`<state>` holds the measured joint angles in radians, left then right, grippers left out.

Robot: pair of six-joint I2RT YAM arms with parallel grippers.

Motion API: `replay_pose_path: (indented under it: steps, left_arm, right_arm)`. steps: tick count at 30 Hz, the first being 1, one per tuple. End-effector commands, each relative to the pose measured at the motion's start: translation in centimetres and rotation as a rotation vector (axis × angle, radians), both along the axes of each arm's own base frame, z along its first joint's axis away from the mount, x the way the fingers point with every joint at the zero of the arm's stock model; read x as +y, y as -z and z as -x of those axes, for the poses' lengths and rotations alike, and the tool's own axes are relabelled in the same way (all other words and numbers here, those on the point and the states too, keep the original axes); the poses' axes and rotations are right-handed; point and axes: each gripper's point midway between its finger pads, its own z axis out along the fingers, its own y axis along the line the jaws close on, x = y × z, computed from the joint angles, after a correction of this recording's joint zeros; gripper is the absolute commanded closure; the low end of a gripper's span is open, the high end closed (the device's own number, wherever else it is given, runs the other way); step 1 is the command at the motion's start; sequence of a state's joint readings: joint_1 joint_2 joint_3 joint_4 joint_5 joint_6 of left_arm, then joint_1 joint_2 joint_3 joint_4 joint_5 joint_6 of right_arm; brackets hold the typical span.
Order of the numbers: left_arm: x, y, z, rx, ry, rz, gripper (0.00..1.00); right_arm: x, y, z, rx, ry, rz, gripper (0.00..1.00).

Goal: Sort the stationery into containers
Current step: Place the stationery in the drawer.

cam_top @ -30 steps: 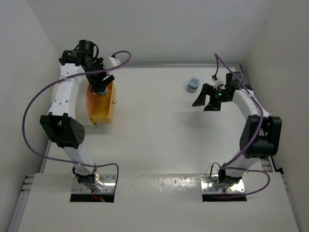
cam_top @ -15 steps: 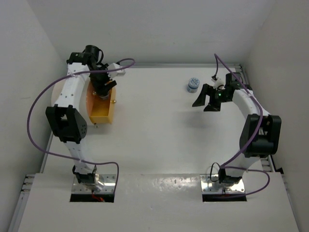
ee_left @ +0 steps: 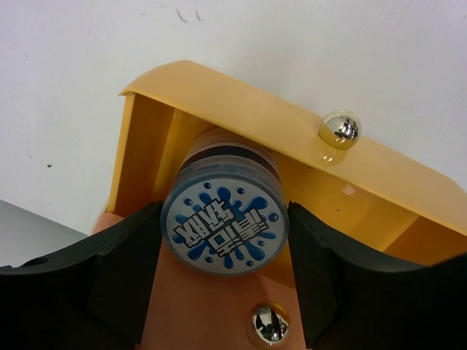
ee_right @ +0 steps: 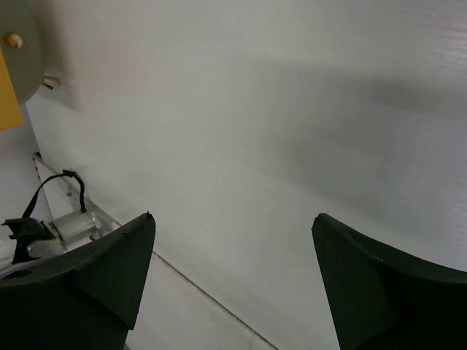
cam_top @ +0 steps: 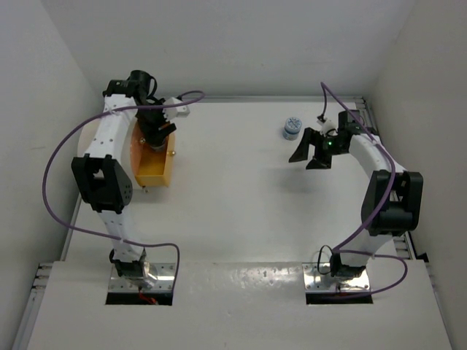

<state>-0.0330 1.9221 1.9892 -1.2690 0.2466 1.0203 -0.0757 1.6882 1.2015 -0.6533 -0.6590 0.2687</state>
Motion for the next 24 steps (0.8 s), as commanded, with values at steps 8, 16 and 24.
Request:
replay_pose_path:
  steps: [8, 16, 24]
  left_arm:
    - [0.7, 0.1, -0.9, -0.036, 0.003, -0.012, 0.71]
    - [1.0, -1.4, -1.5, -0.081, -0.007, -0.032, 0.45]
    - [0.6, -2.8, -1.3, -0.118, 0.008, -0.034, 0.36]
  right_arm:
    - [0.5, -2.0, -1.7, -0.085, -0.034, -0.002, 0.12]
    - [0.4, -2.0, -2.2, -0.094, -0.028, 0.018, 0.11]
    - [0.3, -2.5, -2.7, -0.108, -0.022, 0.027, 0.11]
